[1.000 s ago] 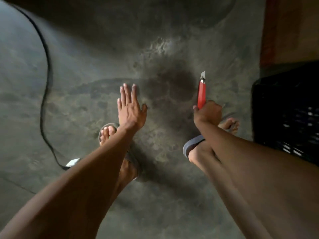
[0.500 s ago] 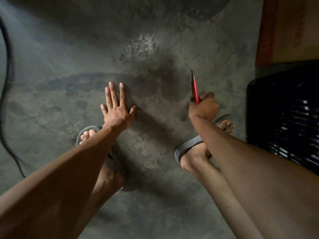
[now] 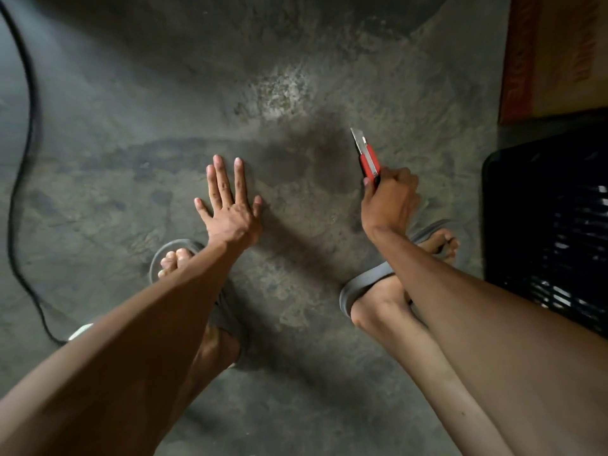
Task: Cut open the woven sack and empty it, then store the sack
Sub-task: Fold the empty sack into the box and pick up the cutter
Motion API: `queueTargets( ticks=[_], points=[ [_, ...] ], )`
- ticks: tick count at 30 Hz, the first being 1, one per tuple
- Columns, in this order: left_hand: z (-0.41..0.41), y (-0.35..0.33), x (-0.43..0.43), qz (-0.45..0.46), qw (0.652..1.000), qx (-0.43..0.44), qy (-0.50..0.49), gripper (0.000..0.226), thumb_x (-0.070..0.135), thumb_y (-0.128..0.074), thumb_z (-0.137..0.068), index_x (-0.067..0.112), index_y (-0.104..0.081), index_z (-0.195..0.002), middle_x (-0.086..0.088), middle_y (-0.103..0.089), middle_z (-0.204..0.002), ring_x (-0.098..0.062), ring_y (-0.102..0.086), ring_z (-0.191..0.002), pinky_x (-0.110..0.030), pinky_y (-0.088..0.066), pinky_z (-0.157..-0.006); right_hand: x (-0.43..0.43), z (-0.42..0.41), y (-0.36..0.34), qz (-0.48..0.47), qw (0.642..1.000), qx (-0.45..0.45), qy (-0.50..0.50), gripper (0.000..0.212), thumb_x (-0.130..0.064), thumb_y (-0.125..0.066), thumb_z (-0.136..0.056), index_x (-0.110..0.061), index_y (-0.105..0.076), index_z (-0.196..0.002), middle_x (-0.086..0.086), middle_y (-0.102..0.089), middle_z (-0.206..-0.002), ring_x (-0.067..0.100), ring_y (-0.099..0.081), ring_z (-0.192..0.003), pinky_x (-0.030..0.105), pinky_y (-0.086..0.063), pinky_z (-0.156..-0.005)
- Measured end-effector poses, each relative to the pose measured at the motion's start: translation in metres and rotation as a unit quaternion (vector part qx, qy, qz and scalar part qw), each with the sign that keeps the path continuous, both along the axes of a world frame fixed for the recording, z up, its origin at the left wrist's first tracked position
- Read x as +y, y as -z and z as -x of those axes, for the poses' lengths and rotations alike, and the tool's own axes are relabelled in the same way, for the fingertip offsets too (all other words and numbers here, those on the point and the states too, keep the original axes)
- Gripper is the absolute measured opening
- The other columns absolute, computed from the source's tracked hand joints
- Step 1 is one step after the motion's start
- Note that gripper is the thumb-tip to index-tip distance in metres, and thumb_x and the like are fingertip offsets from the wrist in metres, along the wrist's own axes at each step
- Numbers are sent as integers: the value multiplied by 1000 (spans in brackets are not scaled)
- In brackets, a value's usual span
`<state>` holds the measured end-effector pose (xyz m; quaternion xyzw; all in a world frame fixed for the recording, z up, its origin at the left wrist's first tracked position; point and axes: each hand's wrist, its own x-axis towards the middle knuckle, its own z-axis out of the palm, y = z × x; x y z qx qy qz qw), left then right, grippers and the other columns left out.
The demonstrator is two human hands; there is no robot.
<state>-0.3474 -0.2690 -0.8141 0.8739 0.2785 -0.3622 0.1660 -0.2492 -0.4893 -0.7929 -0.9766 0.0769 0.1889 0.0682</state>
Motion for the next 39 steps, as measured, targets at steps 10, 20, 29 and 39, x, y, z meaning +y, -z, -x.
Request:
queueTargets(
  ticks=[10,20,29,39],
  points=[
    [-14,-216,49,75,997,18,11,81,30,-56,-99,9,-9,-162,-14,6,-171,-30,8,-158,-40,-10,-128,22,23,-216,-14,992,102,-67,27,-33,-62,-90,-12,-74,-103,13,-69,-98,34,-67,-94,37,-52,-75],
    [-41,-656,111,125,990,-51,31,78,29,-56,-99,9,-15,-162,-15,-1,-171,-28,3,-158,-35,-8,-126,110,28,-615,-89,996,15,-23,20,-33,-68,-83,-17,-74,-94,10,-67,-86,34,-68,-84,37,-52,-67],
    [-107,-839,184,75,934,-347,44,73,21,-59,-97,4,-24,-159,-16,-9,-169,-29,-2,-158,-38,-11,-128,200,-39,-794,-215,961,-172,-29,19,-31,-70,-82,-18,-73,-95,3,-60,-87,27,-63,-81,33,-50,-65],
    [-236,-853,263,31,921,-388,25,75,30,-51,-102,8,-12,-162,-12,1,-171,-25,8,-158,-34,-4,-126,268,-224,-846,-218,944,-244,-48,17,-27,-75,-81,-12,-75,-90,7,-60,-85,29,-64,-81,34,-53,-71]
  ],
)
